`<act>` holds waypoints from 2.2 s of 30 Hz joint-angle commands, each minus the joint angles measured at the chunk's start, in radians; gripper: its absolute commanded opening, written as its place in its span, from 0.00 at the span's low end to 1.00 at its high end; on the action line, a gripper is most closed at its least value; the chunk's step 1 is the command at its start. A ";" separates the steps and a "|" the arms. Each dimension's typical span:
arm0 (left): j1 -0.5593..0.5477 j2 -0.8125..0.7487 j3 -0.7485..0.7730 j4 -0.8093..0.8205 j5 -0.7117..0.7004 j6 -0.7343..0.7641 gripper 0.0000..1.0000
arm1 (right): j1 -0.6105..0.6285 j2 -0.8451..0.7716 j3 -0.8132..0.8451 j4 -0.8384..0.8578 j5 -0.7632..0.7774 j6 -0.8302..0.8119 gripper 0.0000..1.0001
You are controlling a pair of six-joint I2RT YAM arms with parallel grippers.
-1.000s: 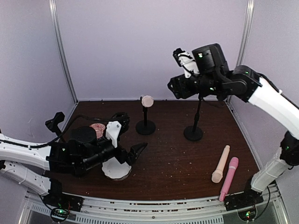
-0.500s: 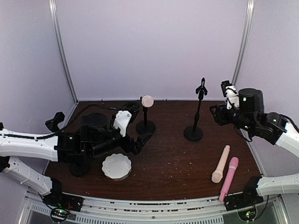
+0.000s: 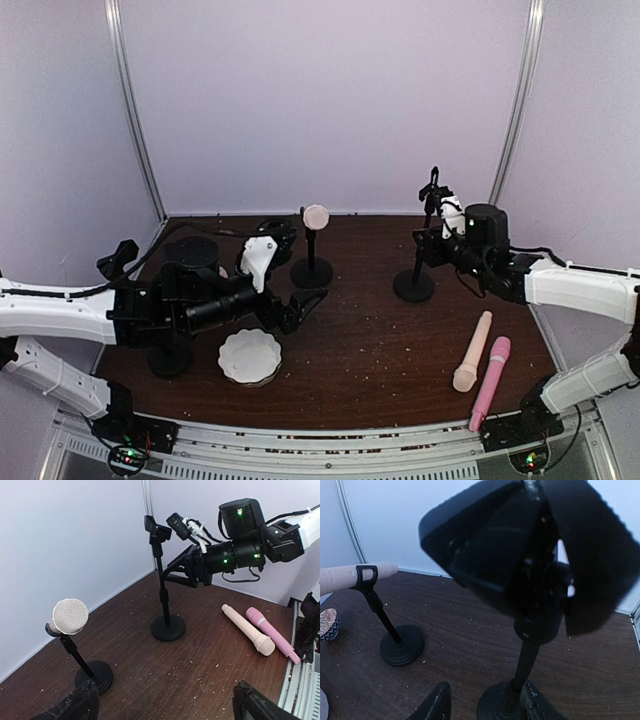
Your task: Attach the microphones to the stand
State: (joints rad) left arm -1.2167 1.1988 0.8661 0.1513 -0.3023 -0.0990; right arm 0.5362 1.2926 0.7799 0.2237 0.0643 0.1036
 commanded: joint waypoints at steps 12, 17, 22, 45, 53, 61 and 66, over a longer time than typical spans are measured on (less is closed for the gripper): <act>0.008 -0.029 0.006 0.009 0.026 0.011 0.95 | -0.028 0.152 0.028 0.298 0.051 -0.076 0.24; 0.008 -0.028 0.005 0.009 0.028 0.010 0.95 | -0.028 0.152 -0.009 0.351 0.062 -0.073 0.10; 0.008 -0.033 -0.004 0.012 0.030 0.002 0.95 | -0.027 0.132 -0.030 0.363 0.048 -0.054 0.01; 0.008 -0.005 -0.008 0.034 0.050 0.031 0.95 | -0.009 0.030 -0.064 0.244 0.067 -0.042 0.55; 0.008 0.004 0.001 0.028 0.049 0.033 0.95 | -0.011 0.099 -0.059 0.320 0.134 -0.088 0.62; 0.008 0.005 0.019 -0.008 0.056 0.036 0.95 | -0.016 0.258 -0.054 0.549 0.194 -0.156 0.56; 0.008 0.005 0.022 -0.013 0.047 0.033 0.95 | -0.017 0.299 -0.059 0.640 0.196 -0.174 0.39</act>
State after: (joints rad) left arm -1.2160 1.1988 0.8589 0.1314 -0.2584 -0.0753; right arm 0.5217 1.5784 0.7189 0.7292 0.2279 -0.0406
